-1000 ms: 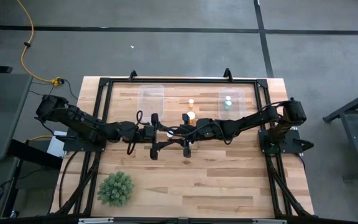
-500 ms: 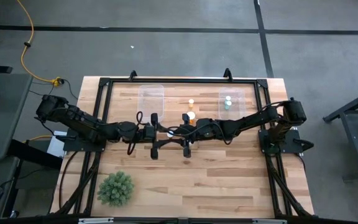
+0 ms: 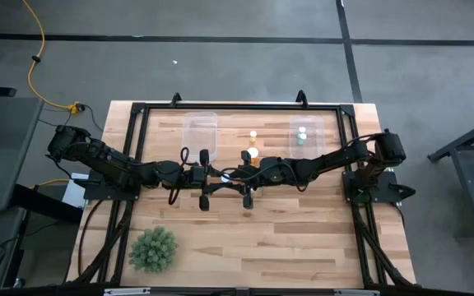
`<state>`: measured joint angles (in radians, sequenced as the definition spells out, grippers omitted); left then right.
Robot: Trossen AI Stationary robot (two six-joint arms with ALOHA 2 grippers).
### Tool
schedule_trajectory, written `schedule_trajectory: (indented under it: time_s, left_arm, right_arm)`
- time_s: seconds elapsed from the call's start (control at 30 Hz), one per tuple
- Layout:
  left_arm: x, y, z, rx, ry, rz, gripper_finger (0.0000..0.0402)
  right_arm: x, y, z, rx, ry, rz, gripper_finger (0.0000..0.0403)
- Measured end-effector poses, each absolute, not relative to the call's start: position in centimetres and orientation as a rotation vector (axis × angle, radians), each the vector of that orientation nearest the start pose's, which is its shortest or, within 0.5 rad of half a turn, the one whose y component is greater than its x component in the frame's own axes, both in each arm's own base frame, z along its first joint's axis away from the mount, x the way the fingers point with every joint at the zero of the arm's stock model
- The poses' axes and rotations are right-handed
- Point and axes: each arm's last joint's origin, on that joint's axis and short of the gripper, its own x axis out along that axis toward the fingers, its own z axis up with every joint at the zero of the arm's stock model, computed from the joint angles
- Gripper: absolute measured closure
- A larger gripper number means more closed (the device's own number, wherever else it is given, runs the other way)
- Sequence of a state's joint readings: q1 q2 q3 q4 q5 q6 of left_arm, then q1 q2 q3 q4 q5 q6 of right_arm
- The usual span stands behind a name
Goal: Pick and place medicine bottles into bin by pill shape (circle, oval)
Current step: Put the small orange tablet bottle into the right transparent bin
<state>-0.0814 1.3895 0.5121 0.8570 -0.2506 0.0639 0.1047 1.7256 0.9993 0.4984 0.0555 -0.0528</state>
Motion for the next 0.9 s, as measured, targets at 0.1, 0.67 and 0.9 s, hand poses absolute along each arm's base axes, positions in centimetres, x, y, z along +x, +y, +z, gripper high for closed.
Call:
schedule_trajectory:
  time_s: [0.1, 0.67, 0.9]
  left_arm:
    - [27.1, -1.5, 21.1, 0.067, 0.026, 0.168, 0.0309]
    - [26.5, -1.2, 20.9, 0.084, 0.116, 0.246, 0.0306]
    - [25.4, -0.9, 20.3, 0.103, 0.266, 0.331, 0.0305]
  right_arm:
    - [37.6, 3.8, 22.5, -0.071, 0.226, 0.055, 0.0306]
    - [36.5, 3.2, 23.3, -0.091, 0.307, -0.098, 0.0203]
    - [34.6, 3.6, 25.3, -0.113, 0.355, -0.092, 0.0193]
